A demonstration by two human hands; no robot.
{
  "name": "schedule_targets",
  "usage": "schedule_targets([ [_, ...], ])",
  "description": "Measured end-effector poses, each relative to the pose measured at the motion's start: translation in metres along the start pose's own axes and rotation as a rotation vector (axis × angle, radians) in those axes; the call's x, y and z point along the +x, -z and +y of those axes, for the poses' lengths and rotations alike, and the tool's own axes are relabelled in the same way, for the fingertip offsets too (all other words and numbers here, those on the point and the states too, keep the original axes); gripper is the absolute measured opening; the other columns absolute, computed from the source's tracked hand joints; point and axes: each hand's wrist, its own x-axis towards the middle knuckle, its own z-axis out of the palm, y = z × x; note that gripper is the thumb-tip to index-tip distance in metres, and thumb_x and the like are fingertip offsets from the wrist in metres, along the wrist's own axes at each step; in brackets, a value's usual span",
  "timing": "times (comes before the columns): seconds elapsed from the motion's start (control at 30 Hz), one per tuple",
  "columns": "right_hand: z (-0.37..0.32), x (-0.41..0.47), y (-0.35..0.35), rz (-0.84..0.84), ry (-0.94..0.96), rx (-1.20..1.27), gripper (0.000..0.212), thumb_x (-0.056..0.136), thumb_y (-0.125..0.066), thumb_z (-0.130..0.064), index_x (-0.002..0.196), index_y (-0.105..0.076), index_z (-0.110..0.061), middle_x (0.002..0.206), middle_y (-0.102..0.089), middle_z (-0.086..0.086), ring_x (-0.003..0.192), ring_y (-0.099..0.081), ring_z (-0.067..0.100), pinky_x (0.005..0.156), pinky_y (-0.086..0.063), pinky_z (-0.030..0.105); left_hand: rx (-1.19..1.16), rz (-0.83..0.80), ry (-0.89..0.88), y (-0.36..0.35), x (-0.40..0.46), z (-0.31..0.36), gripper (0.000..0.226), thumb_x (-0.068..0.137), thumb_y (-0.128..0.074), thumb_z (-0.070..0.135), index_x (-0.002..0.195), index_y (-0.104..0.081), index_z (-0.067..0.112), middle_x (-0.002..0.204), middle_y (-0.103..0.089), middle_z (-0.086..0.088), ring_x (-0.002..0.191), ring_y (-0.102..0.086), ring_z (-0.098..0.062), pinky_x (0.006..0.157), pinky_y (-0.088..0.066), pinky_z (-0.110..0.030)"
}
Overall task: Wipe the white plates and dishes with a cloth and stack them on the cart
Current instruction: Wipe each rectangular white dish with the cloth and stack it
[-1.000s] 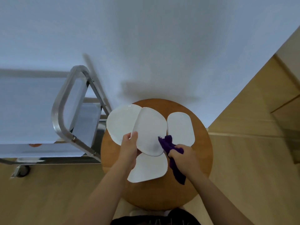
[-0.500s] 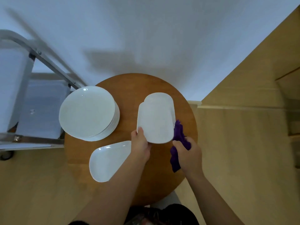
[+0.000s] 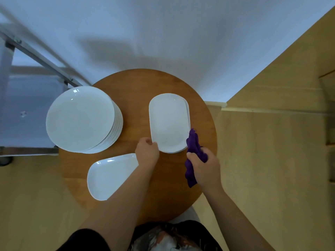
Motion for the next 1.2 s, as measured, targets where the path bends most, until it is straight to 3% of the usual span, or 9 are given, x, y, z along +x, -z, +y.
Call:
schedule_targets([
  [0.13,0.002,-0.003,-0.005,-0.019,-0.013,-0.014,0.009,0.085,-0.063,-0.017,0.080,-0.057,-0.023,0.068,-0.060,0.002,0.054,-0.055,0.007,0.045,-0.044,0.016,-0.050,-0.029,-0.024,0.002,-0.001,-0.010,0.032,0.092,-0.055,0.016,0.123,-0.056,0.012,0.120,-0.060,-0.006,0.097,-0.050,-0.014,0.083,-0.043,-0.029],
  [0.23,0.001,-0.007,-0.013,-0.045,-0.021,-0.026,0.005,0.085,-0.063,-0.018,0.089,-0.059,-0.018,0.073,-0.061,0.004,0.062,-0.057,0.014,0.049,-0.044,0.020,-0.014,-0.039,-0.003,0.020,-0.003,-0.034,0.031,0.092,-0.054,0.018,0.123,-0.057,0.013,0.120,-0.061,-0.005,0.101,-0.053,-0.016,0.086,-0.042,-0.029],
  [0.37,-0.002,-0.017,-0.031,-0.081,-0.005,-0.055,0.008,0.085,-0.064,-0.018,0.090,-0.060,-0.014,0.071,-0.060,0.003,0.059,-0.056,0.013,0.046,-0.041,0.016,0.162,0.071,0.021,0.063,-0.001,-0.089,0.030,0.093,-0.054,0.016,0.122,-0.059,0.009,0.119,-0.063,-0.011,0.108,-0.057,-0.026,0.097,-0.043,-0.036],
  [0.5,0.000,-0.030,-0.056,-0.129,-0.003,-0.093,0.008,0.085,-0.064,-0.021,0.090,-0.058,-0.021,0.076,-0.062,0.002,0.064,-0.059,0.013,0.045,-0.042,0.013,0.141,0.122,0.024,0.107,0.005,-0.141,0.033,0.092,-0.056,0.017,0.124,-0.055,0.007,0.122,-0.058,-0.013,0.107,-0.056,-0.026,0.092,-0.045,-0.039],
  [0.67,0.003,-0.050,-0.093,-0.171,0.002,-0.109,0.011,0.085,-0.063,-0.017,0.079,-0.058,-0.024,0.067,-0.062,0.000,0.055,-0.057,0.010,0.043,-0.044,0.016,0.344,0.120,0.023,0.145,0.031,-0.180,0.036,0.089,-0.060,0.024,0.118,-0.054,0.002,0.115,-0.057,-0.020,0.106,-0.053,-0.034,0.089,-0.047,-0.046],
  [0.83,0.015,-0.069,-0.129,-0.210,-0.023,-0.135,0.010,0.086,-0.063,-0.016,0.083,-0.057,-0.023,0.067,-0.061,-0.002,0.058,-0.058,0.010,0.041,-0.041,0.011,0.253,0.004,-0.005,0.151,0.051,-0.191,0.025,0.090,-0.057,0.017,0.104,-0.059,-0.004,0.098,-0.064,-0.022,0.085,-0.060,-0.033,0.070,-0.047,-0.039],
  [1.0,0.024,-0.084,-0.151,-0.210,-0.051,-0.172,0.011,0.086,-0.063,-0.019,0.091,-0.056,-0.024,0.078,-0.062,0.000,0.070,-0.060,0.015,0.049,-0.044,0.018,0.271,0.000,-0.017,0.153,0.056,-0.195,0.022,0.093,-0.053,0.017,0.107,-0.058,0.000,0.103,-0.063,-0.019,0.094,-0.060,-0.034,0.077,-0.049,-0.041],
  [1.2,0.027,-0.093,-0.159,-0.172,-0.077,-0.196,0.021,0.084,-0.065,-0.020,0.103,-0.054,-0.022,0.085,-0.062,-0.002,0.077,-0.060,0.017,0.049,-0.043,0.016,0.314,0.009,-0.032,0.157,0.055,-0.194,0.019,0.094,-0.050,0.017,0.109,-0.055,0.005,0.101,-0.063,-0.014,0.090,-0.060,-0.031,0.066,-0.042,-0.034],
])
